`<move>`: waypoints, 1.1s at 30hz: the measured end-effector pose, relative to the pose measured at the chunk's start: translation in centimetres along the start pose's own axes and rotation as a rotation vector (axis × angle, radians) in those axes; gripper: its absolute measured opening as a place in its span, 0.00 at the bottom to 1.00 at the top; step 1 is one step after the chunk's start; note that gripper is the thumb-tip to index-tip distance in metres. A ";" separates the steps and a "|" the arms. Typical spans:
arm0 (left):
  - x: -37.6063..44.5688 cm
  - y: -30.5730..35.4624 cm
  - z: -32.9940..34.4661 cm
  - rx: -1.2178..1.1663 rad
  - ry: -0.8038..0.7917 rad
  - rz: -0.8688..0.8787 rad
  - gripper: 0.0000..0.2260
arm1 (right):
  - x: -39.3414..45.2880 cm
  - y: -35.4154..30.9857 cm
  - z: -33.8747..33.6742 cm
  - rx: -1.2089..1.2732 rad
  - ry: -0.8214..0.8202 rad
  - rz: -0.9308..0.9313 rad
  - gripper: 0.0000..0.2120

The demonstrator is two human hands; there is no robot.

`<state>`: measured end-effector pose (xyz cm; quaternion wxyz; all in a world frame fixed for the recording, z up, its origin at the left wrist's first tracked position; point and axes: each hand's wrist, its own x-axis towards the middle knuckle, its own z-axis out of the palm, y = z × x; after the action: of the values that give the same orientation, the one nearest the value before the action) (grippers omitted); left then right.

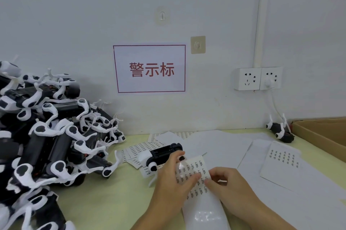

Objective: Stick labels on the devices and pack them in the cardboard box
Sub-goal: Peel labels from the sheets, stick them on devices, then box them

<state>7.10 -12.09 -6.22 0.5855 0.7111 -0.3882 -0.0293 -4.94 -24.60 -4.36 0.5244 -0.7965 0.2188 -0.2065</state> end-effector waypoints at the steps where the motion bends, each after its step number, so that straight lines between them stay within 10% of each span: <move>1: 0.0 0.1 0.0 -0.005 0.005 -0.022 0.17 | -0.1 0.0 0.1 -0.011 -0.019 -0.012 0.09; 33: 0.5 0.4 -0.9 -0.265 0.113 -0.149 0.10 | 0.0 -0.1 -0.2 0.074 0.006 0.046 0.10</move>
<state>7.68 -11.62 -5.41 0.6913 0.6551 -0.2935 -0.0832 -5.05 -24.76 -4.20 0.5575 -0.7708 0.2308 -0.2046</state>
